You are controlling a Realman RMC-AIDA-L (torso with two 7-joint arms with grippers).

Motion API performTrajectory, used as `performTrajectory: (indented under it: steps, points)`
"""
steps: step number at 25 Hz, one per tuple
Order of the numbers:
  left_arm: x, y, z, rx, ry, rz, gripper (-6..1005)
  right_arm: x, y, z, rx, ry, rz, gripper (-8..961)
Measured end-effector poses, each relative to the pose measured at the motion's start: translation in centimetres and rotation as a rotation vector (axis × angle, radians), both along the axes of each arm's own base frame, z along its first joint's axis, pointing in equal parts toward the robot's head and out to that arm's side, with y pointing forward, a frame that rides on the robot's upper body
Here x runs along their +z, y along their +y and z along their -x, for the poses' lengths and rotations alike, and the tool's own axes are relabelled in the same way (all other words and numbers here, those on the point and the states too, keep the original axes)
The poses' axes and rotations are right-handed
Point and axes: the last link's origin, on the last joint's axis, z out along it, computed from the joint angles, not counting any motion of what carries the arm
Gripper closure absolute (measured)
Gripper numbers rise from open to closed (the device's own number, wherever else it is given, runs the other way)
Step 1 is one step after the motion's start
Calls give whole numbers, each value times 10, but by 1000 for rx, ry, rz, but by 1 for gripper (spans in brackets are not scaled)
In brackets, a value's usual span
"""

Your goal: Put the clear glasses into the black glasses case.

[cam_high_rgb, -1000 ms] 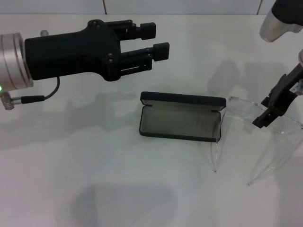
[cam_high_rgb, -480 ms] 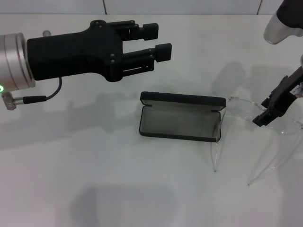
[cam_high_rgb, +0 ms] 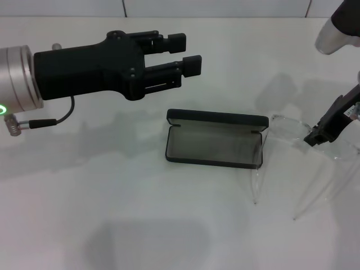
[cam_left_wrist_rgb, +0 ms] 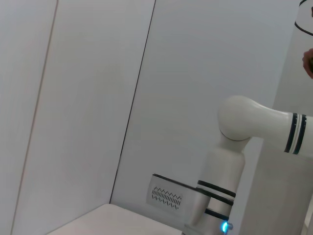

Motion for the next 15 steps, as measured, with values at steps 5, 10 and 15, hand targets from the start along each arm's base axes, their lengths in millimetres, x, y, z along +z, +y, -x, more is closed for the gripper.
performTrajectory:
  steps: [5, 10, 15]
  points:
    - [-1, -1, 2, 5, -3, 9, 445, 10, 2, 0, 31, 31, -40, 797]
    - [-1, -3, 2, 0, -5, 17, 446, 27, -3, 1, 48, 44, -65, 848]
    - [1, -7, 2, -8, -33, 26, 447, 60, -21, 2, 35, 102, -94, 847]
